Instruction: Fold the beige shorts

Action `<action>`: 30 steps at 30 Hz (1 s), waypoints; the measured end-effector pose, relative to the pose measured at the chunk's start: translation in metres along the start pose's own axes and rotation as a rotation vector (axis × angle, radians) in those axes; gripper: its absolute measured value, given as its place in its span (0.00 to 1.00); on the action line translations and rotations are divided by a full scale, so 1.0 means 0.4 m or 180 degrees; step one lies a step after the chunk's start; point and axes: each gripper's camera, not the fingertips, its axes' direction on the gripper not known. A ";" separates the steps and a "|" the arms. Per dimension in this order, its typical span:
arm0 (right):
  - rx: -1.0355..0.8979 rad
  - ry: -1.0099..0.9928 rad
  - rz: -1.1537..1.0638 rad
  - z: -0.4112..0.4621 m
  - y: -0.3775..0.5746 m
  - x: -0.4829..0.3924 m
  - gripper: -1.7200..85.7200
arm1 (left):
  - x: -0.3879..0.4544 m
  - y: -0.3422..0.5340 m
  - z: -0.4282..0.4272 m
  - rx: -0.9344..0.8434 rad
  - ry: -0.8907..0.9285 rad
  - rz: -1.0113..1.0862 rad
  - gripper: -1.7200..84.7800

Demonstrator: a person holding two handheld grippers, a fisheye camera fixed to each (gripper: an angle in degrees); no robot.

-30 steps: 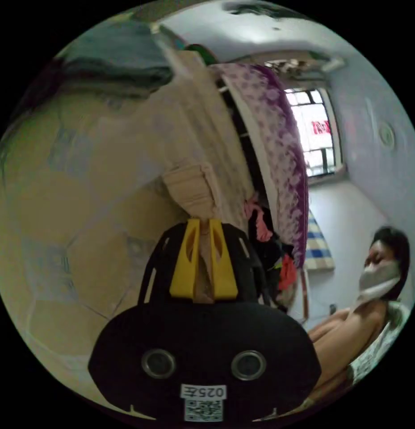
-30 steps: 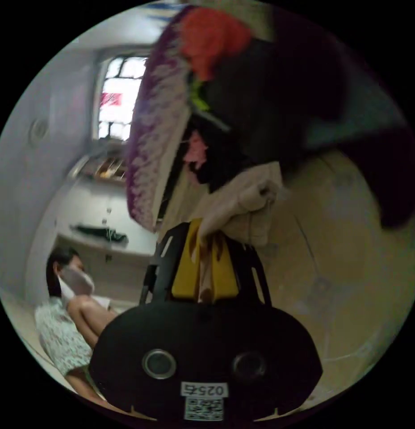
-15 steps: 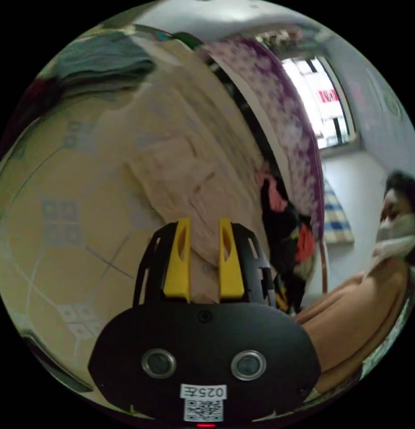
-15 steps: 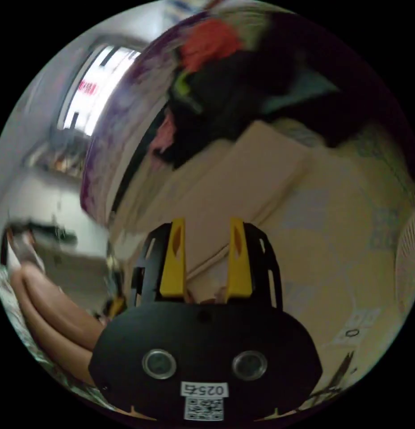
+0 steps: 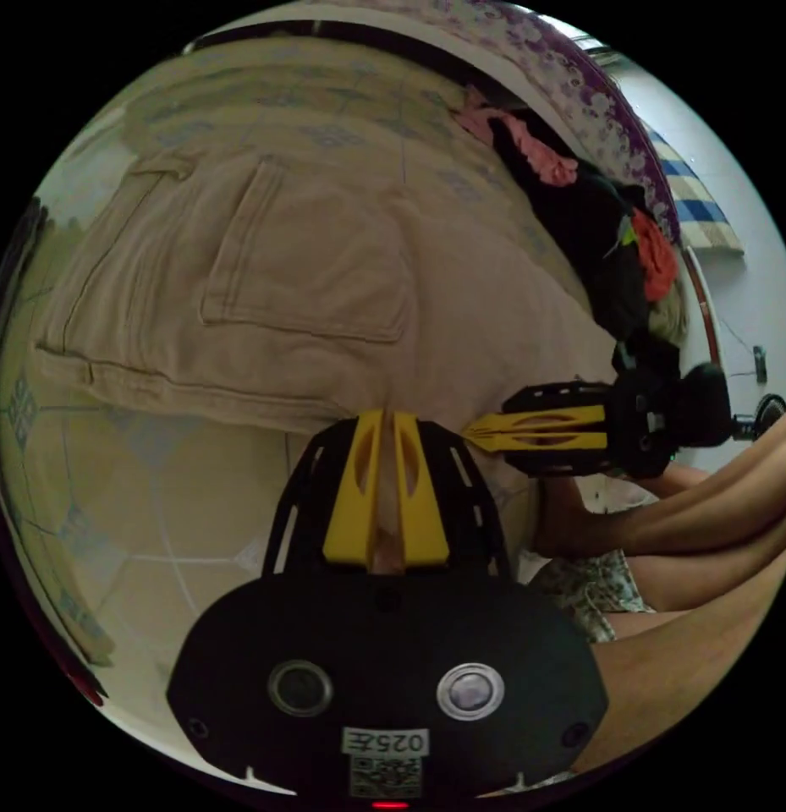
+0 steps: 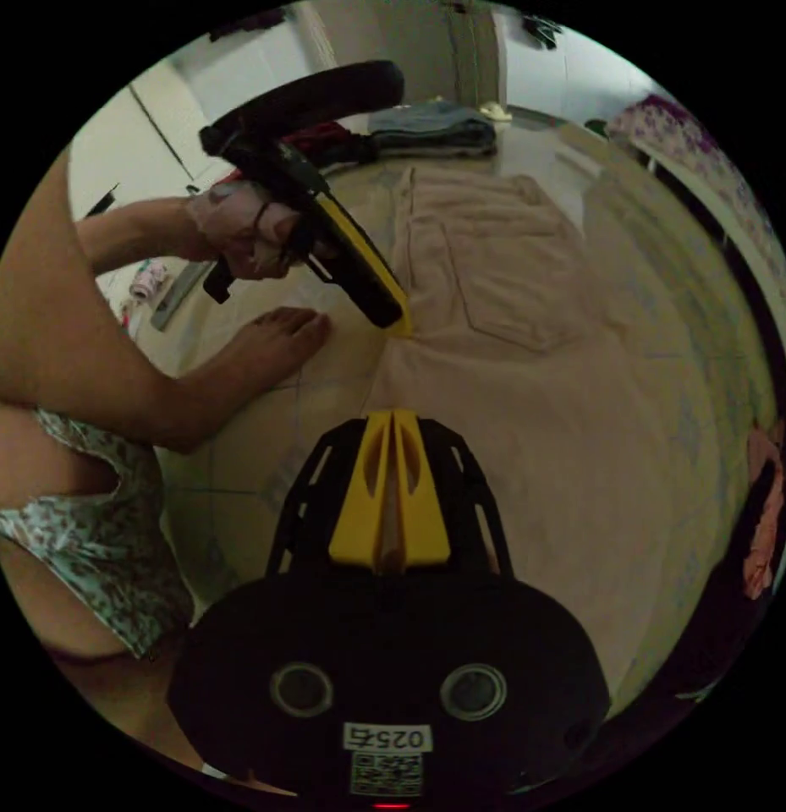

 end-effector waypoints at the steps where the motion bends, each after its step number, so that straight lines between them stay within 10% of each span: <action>1: 0.0018 0.0140 -0.0117 0.028 -0.018 -0.015 0.01 | 0.005 0.021 -0.025 0.0100 -0.0028 0.0011 0.01; 11: -0.0262 -0.0828 -0.0013 0.405 -0.207 0.119 0.06 | -0.121 0.136 -0.158 0.0525 0.0031 -0.0579 0.02; 17: -0.0085 -0.1147 -0.0037 0.498 -0.413 0.336 0.23 | -0.384 0.356 -0.353 0.2425 0.1241 -0.1943 0.17; 30: 0.0259 -0.1717 0.0866 0.930 -0.770 0.672 0.23 | -0.497 0.479 -0.485 0.2268 0.0753 -0.2382 0.18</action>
